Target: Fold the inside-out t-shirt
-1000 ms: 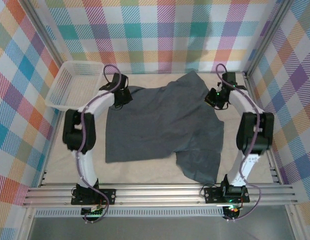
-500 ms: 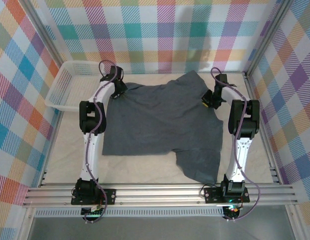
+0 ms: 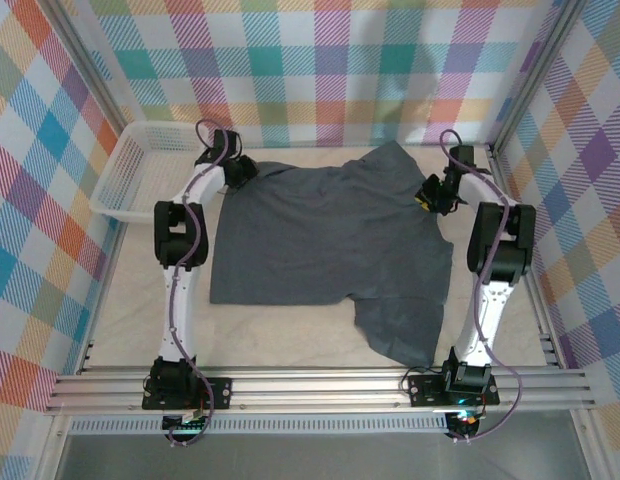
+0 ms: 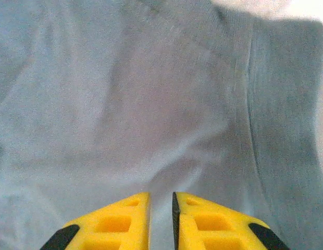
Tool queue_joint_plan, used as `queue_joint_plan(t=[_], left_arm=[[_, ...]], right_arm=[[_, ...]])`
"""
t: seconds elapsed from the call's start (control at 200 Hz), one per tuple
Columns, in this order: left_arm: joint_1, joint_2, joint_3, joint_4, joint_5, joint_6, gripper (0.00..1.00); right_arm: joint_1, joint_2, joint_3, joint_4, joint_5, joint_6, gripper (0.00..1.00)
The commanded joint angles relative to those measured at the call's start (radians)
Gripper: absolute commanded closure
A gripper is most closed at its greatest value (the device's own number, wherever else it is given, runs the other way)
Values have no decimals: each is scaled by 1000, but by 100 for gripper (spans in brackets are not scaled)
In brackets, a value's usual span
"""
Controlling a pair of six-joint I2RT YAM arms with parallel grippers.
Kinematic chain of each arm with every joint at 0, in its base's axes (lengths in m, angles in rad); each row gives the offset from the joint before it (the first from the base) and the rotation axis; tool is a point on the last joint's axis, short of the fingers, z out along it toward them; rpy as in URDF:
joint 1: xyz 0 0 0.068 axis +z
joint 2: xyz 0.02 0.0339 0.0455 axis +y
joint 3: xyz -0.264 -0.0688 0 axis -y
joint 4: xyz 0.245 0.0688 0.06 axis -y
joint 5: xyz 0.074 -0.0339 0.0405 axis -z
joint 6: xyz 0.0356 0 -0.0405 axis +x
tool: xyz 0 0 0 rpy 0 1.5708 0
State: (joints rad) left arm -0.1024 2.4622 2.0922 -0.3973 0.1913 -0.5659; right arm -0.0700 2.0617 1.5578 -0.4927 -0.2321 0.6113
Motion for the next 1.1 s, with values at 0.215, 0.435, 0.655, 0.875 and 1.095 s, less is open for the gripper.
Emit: queue_joint_plan(t=[0.215, 0.435, 0.655, 0.875, 1.095], left_arm=[[-26, -760, -641, 111, -59, 33, 57], [-83, -1134, -983, -4, -159, 49, 56], [-88, -1335, -1187, -126, -241, -3, 54], [-88, -1418, -1300, -195, -270, -60, 50], [-88, -1477, -1363, -242, -256, -67, 43]], right_arm=[[2, -647, -595, -49, 359, 123, 75], [0, -912, -863, -209, 373, 142, 66], [0, -920, -1013, -172, 277, 105, 58], [2, -847, -1041, 9, 208, 113, 60], [2, -777, -1002, 79, 165, 45, 85]])
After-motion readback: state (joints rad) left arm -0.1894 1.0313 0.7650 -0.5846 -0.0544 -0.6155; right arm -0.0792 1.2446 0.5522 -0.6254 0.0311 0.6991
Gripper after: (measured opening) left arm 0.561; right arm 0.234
